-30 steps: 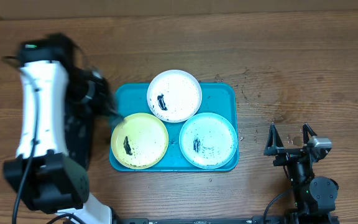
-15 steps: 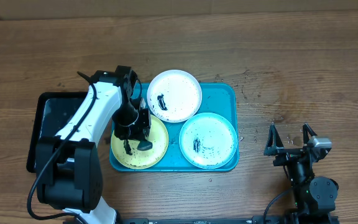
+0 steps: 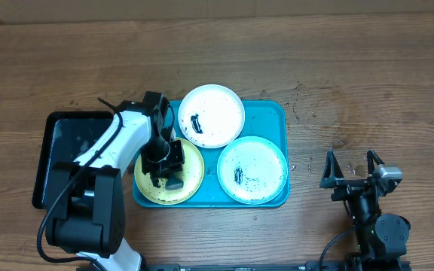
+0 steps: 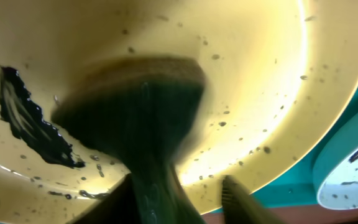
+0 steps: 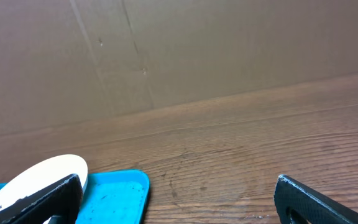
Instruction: Clean dirty plates on tray and stack at the side
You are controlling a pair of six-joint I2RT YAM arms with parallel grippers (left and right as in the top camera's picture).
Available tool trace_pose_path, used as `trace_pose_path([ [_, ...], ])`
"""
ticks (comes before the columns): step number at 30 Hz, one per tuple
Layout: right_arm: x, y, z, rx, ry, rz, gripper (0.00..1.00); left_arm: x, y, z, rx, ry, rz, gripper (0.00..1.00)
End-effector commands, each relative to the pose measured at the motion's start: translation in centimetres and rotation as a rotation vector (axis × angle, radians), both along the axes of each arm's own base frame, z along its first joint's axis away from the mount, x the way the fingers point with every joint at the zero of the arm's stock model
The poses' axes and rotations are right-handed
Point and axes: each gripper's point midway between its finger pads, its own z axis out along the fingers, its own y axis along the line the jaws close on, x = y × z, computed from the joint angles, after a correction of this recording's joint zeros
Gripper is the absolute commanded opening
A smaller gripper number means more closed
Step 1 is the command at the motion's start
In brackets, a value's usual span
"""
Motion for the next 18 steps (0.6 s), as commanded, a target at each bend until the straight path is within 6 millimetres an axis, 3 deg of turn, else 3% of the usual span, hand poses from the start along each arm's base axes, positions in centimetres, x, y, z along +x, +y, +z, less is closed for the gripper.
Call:
trace_pose_path([
  [1, 0.0, -0.3, -0.1, -0.007, -0.007, -0.013, 1.00, 0.2, -0.5, 0.1, -0.016, -0.009, 0.008, 0.57],
  [7, 0.0, -0.3, -0.1, -0.007, -0.007, -0.013, 1.00, 1.8, -1.5, 2.4, -0.076, -0.048, -0.027, 0.57],
  [10, 0.0, -0.3, -0.1, -0.007, -0.007, -0.013, 1.00, 3.5, -1.5, 5.3, -0.071, -0.087, -0.038, 0.57],
  [14, 0.0, -0.3, -0.1, -0.007, -0.007, -0.013, 1.00, 5.9, 0.0, 11.0, -0.005, -0.161, -0.028, 0.60],
  [16, 0.0, -0.3, -0.1, -0.007, -0.007, -0.013, 1.00, 6.9, 1.4, 14.4, 0.037, -0.210, 0.003, 0.68],
  [17, 0.0, -0.3, -0.1, -0.007, -0.007, -0.013, 1.00, 7.3, 2.1, 15.8, 0.051, -0.234, 0.017, 0.77],
  [18, 0.0, -0.3, -0.1, -0.007, -0.007, -0.013, 1.00, 7.5, 2.8, 17.0, 0.062, -0.254, 0.032, 1.00],
])
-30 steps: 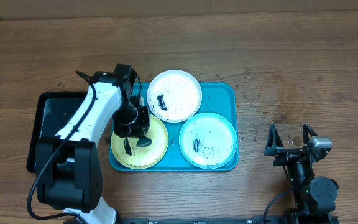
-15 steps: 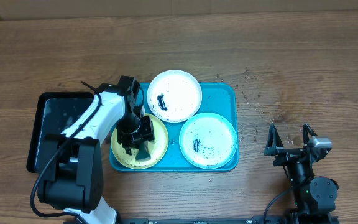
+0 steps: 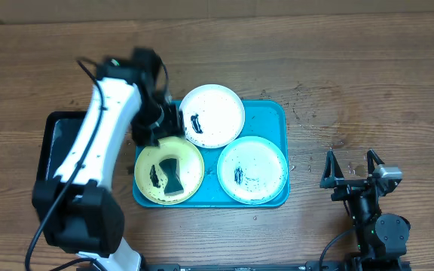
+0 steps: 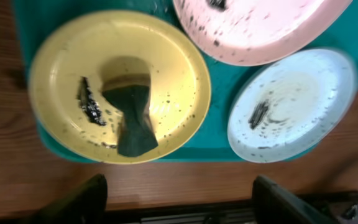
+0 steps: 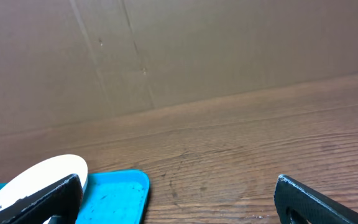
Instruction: Clean dirty plates on tray and stack at the side
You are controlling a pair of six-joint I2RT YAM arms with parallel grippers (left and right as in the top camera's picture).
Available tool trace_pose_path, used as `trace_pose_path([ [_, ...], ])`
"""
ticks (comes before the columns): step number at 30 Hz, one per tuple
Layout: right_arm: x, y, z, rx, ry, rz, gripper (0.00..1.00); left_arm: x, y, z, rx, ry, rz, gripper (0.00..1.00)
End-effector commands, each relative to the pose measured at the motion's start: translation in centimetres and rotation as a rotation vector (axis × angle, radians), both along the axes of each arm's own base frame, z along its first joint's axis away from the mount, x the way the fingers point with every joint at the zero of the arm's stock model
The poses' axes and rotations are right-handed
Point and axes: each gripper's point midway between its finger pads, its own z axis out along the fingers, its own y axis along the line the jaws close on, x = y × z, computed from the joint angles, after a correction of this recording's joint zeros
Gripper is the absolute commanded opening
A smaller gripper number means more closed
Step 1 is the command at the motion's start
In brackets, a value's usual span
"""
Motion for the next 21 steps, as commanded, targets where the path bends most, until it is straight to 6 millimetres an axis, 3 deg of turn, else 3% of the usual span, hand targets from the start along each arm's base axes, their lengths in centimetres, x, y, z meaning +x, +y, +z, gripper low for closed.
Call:
trace_pose_path([
  [1, 0.0, -0.3, -0.1, -0.007, -0.007, -0.013, 1.00, 2.0, 3.3, 4.6, 0.068, -0.123, 0.062, 1.00],
  [5, 0.0, -0.3, -0.1, -0.007, -0.007, -0.013, 1.00, 2.1, 7.3, 8.5, 0.071, -0.193, 0.181, 1.00],
  [13, 0.0, -0.1, 0.2, 0.007, -0.018, -0.005, 1.00, 1.1, 13.4, 9.4, 0.103, -0.219, 0.344, 1.00],
  [15, -0.2, 1.4, 1.4, 0.109, -0.053, 0.081, 1.00, 0.8, 14.2, 9.2, 0.106, -0.211, 0.361, 1.00],
  [18, -1.6, 5.6, 2.6, 0.381, -0.017, 0.349, 1.00, 0.9, 14.2, 9.2, 0.088, -0.209, 0.374, 1.00],
  [21, -3.0, 7.6, 5.0, 0.655, 0.007, 0.510, 1.00, 0.9, 14.2, 9.2, 0.087, -0.209, 0.373, 1.00],
])
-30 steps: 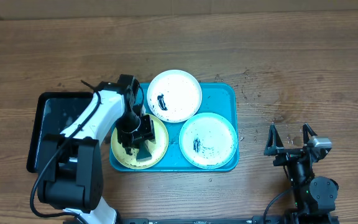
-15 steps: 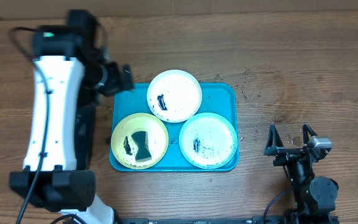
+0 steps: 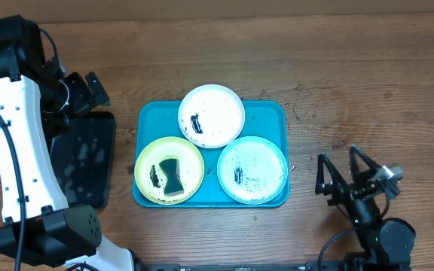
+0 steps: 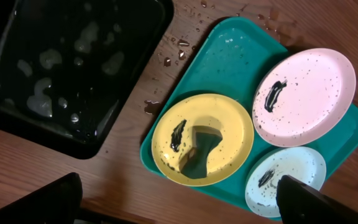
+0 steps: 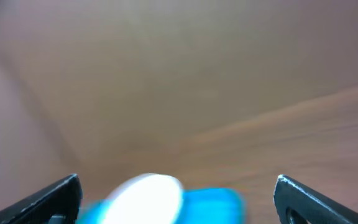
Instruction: Clean dirty plates on tray and stack at the side
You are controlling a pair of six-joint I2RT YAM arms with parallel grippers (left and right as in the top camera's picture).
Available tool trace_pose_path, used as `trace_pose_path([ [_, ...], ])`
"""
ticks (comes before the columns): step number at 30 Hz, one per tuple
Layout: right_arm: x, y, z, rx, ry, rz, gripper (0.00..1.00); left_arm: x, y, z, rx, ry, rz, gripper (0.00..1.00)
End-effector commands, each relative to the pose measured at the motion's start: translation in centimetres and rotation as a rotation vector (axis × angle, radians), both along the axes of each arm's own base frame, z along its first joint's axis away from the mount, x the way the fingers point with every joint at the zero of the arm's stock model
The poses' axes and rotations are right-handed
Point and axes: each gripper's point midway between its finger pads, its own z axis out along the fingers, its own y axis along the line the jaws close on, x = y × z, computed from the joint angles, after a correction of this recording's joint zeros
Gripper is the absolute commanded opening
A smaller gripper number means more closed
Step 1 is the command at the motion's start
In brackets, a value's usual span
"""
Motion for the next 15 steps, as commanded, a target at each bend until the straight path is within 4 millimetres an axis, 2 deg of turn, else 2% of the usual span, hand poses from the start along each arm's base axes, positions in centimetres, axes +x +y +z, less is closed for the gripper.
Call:
trace_pose_path([
  [1, -2.2, 3.4, 1.9, 0.371, 0.098, 0.305, 1.00, -0.3, -0.3, 0.9, 0.003, -0.032, -0.021, 1.00],
  [3, -3.7, 3.6, 5.5, 0.424, -0.025, 0.375, 1.00, -0.3, -0.3, 0.9, 0.003, -0.032, -0.021, 1.00],
  [6, -7.2, 3.6, 11.5, 0.355, -0.298, 0.423, 1.00, -0.3, -0.3, 0.9, 0.003, -0.032, -0.021, 1.00],
  [7, -7.7, 3.5, 12.8, 0.333, -0.328, 0.417, 1.00, -0.3, -0.3, 0.9, 0.003, -0.032, -0.021, 1.00],
  [10, -7.9, 4.1, 15.1, 0.182, -0.290, 0.374, 1.00, -0.3, -0.3, 0.9, 0.003, -0.032, -0.021, 1.00],
  [15, -5.8, 4.4, 16.9, -0.154, -0.019, 0.286, 1.00, -0.3, -0.3, 0.9, 0.003, -0.032, -0.021, 1.00],
])
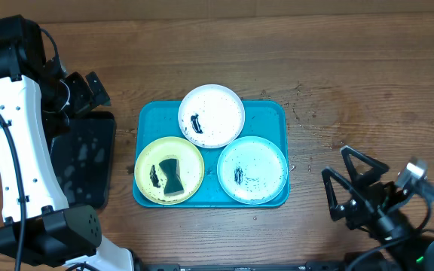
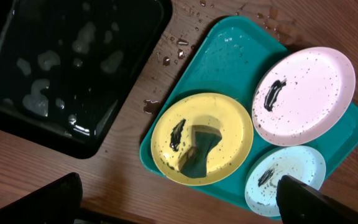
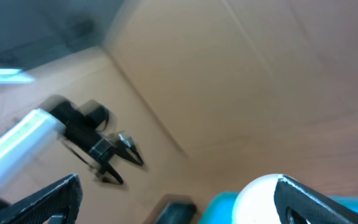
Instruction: Clean dirty plates on tray and stack at the side
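A teal tray holds three dirty plates. The yellow plate carries a dark sponge and a black smear. Behind it lies a white-pink plate, and to its right a pale blue plate, both streaked black. My left gripper hangs open and empty, high at the far left; its view looks down on the sponge and the yellow plate. My right gripper is open and empty, right of the tray; its own view is blurred.
A black basin with water drops sits left of the tray and also shows in the left wrist view. Water spots lie on the wood between basin and tray. The brown table extends behind and to the right of the tray.
My right arm has shifted toward the front right corner and tilted, so its camera now looks up across the table at the left arm. The left arm and the plates have not moved.
My left gripper was first down on the yellow plate at the sponge. Then it was raised and open, with the sponge left lying on that plate. Later it hung high over the basin's far corner, where it remains. The right arm rested still, then moved.
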You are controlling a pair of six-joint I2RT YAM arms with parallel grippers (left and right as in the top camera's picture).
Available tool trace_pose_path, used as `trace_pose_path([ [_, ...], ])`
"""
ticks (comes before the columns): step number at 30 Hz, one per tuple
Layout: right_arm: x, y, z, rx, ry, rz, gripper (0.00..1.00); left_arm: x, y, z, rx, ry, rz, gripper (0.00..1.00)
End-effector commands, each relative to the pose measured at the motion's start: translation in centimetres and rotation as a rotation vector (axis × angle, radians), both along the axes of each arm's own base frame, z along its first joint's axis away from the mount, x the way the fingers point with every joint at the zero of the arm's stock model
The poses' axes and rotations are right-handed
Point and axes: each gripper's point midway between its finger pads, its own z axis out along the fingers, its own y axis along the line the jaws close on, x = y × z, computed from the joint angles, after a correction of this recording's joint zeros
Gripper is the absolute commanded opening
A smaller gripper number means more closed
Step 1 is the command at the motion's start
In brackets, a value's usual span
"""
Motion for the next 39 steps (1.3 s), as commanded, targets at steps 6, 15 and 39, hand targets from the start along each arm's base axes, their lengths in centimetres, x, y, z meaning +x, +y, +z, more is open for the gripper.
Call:
trace_pose_path([
  [6, 2.0, 0.5, 3.4, -0.432, 0.398, 0.109, 1.00, -0.3, -0.2, 1.0, 0.005, -0.033, -0.020, 0.99],
  [15, 6.0, 6.4, 6.5, -0.175, 0.597, 0.607, 0.63, -0.3, -0.4, 1.0, -0.007, -0.036, -0.022, 1.00],
  [39, 11.4, 23.4, -19.0, -0.894, 0.947, 0.154, 0.63, 0.0, -1.7, 1.1, -0.054, -0.064, -0.130, 1.00],
])
